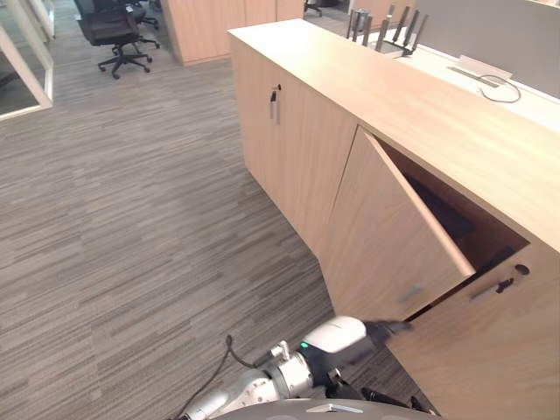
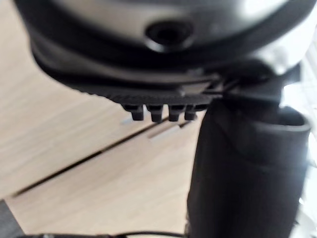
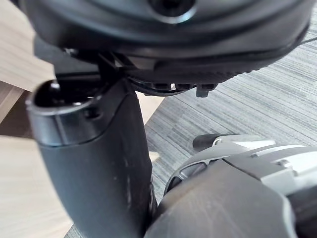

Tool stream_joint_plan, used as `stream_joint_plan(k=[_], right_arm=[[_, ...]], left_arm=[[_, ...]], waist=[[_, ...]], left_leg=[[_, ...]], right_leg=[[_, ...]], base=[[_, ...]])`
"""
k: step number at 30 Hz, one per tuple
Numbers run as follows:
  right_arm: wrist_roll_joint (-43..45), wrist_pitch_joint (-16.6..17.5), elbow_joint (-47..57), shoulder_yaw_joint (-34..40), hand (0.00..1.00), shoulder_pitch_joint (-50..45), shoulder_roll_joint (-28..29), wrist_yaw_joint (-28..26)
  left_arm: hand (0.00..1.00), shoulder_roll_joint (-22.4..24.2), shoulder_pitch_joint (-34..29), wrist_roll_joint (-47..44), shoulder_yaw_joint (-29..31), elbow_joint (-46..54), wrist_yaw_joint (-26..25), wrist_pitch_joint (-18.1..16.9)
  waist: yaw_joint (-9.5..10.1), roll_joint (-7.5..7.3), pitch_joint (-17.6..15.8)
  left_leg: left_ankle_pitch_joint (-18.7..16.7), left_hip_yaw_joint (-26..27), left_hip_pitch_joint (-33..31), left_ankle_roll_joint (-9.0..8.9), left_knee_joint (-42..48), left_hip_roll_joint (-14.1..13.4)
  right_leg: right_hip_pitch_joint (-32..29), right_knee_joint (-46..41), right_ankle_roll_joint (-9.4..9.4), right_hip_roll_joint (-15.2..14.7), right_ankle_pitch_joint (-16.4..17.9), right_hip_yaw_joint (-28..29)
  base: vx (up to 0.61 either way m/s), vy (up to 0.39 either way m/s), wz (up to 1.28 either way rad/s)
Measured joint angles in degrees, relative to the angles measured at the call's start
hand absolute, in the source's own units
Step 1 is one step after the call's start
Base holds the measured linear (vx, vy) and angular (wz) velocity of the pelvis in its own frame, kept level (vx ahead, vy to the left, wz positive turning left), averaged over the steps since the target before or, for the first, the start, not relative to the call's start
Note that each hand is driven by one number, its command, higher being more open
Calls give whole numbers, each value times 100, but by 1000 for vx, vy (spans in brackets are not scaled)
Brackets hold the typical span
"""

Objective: Walk over to the cabinet, pick up the folder, carry it to the office cabinet, place the folder inside the office cabinet, then close the office cabinet door

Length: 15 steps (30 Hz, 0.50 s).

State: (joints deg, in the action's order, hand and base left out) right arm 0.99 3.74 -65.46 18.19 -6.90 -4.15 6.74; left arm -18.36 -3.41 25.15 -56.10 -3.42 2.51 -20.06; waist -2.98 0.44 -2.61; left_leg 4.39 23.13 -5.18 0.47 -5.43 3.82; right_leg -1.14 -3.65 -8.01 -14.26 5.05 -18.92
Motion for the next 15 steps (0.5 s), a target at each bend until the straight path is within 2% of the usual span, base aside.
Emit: stream_joint_plan(k=[5,6,7,8,9,10,12,13,15], right_arm=[[-18,16,1,-332,100,-4,-121,-22],[-19,18,11,-419,100,-8,-165,-33],[-28,30,-8,-521,100,-32,-161,-47],[-29,33,-9,-569,100,-29,-157,-57],[-12,37,44,-608,100,-72,-246,-126],[-20,28,47,-660,100,-65,-261,-125],[-21,28,51,-629,100,-68,-236,-142],[-21,22,53,-594,100,-66,-213,-143],[-22,-7,56,-456,100,-64,-154,-144]], left_arm=[[100,29,-29,-2,44,0,126,-3],[100,43,-90,-1,87,-1,126,-2],[100,60,-163,0,130,-59,131,-6],[100,92,-186,0,163,-125,128,-3],[100,183,-321,1,251,-204,132,10],[100,193,-344,4,357,-352,151,31],[100,173,-416,4,688,-547,175,34],[100,201,-518,-4,1125,-764,176,98],[100,369,-610,-49,1932,-1296,186,359]], waist=[[-28,95,60],[-50,116,96],[-53,-84,168],[14,-145,155],[61,49,209],[-37,83,247],[-66,96,259],[-66,102,269],[-51,11,212]], left_leg=[[-6,16,-95,-2,1,5],[-116,19,-181,-80,2,31],[-260,106,-291,143,150,181],[-129,71,-328,549,471,193],[-341,-260,-149,464,498,-10],[-249,-253,-61,508,303,75],[-203,-242,-20,444,142,94],[-191,-240,-19,427,44,100],[-180,-243,-20,411,34,100]], right_leg=[[-74,16,11,16,7,22],[-141,37,43,11,24,22],[-280,126,154,-283,6,43],[-302,93,138,-382,-52,56],[-275,98,114,-233,-92,85],[-255,201,157,-228,-127,177],[-241,336,200,-179,-134,193],[-253,395,198,-154,-131,185],[-249,404,192,-151,-135,180]], base=[[-32,63,4],[-2,93,10],[45,101,-7],[152,29,-48],[200,4,-53],[188,17,-41],[83,121,-11],[26,120,-5],[-1,64,6]])
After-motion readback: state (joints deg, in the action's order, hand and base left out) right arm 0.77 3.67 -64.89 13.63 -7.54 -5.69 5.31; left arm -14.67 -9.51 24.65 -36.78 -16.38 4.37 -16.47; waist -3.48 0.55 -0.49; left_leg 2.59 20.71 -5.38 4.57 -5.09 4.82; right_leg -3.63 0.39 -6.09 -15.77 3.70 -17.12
